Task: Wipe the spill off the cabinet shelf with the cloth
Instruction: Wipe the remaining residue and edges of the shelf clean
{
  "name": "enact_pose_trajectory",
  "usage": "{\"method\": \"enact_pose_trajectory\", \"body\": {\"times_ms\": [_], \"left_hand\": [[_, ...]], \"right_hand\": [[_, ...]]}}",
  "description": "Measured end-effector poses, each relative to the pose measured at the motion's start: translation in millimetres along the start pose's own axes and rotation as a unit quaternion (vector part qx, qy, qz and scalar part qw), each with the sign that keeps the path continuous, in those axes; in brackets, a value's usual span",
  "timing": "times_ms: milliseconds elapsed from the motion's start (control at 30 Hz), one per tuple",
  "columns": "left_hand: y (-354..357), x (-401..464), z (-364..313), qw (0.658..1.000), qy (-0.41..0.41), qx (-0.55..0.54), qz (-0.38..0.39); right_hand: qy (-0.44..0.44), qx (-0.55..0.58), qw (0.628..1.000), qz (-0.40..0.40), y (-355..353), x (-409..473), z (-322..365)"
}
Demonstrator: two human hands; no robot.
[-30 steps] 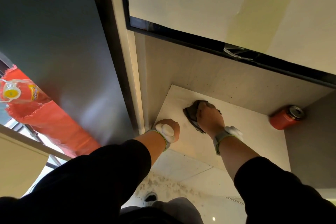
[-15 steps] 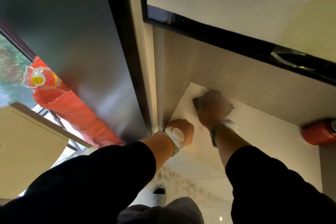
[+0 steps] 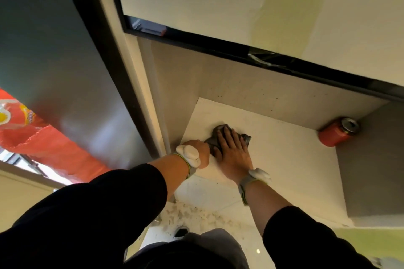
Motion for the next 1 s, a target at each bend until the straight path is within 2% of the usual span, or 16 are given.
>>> {"method": "enact_pose_trajectory", "body": {"times_ms": [233, 367, 433, 567, 700, 833, 1000], "left_hand": [[10.9, 4.3, 8.0, 0.999, -0.035, -0.025, 0.032], [13.8, 6.1, 12.1, 0.999, -0.03, -0.013, 0.024], [12.1, 5.3, 12.7, 0.999, -0.034, -0.005, 0.014], [8.4, 3.7, 2.6, 0.999, -0.042, -0.005, -0.016], [3.7, 1.1, -1.5, 0.999, -0.038, 0.023, -0.012], [-0.4, 8.1, -11.1, 0.997, -0.041, 0.058, 0.014], [-6.3, 17.4, -50.0, 0.993, 0.0, 0.116, -0.015]], "right_hand": [[0.174, 0.018, 0.984, 0.036, 11.7, -28.3, -103.4], [0.265, 0.053, 0.961, 0.05, 13.3, -18.7, -87.2], [0.257, 0.06, 0.964, 0.031, 8.2, -15.1, -61.1], [0.136, 0.033, 0.99, -0.022, 8.4, -35.1, -3.3], [0.069, 0.033, 0.997, -0.034, 9.1, -47.8, 2.5], [0.149, 0.03, 0.988, -0.036, 13.0, -79.5, -45.8], [0.226, 0.023, 0.973, -0.03, 21.5, -125.7, -103.1]]}}
Point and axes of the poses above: each hand's wrist, its own x-axis towards the middle knuckle, its own y-axis out of the palm, z = x × y, the point moved 4 cm from there along x, towards the middle knuckle, and after that the axes turned 12 degrees about -x, right-handed, at the moved point
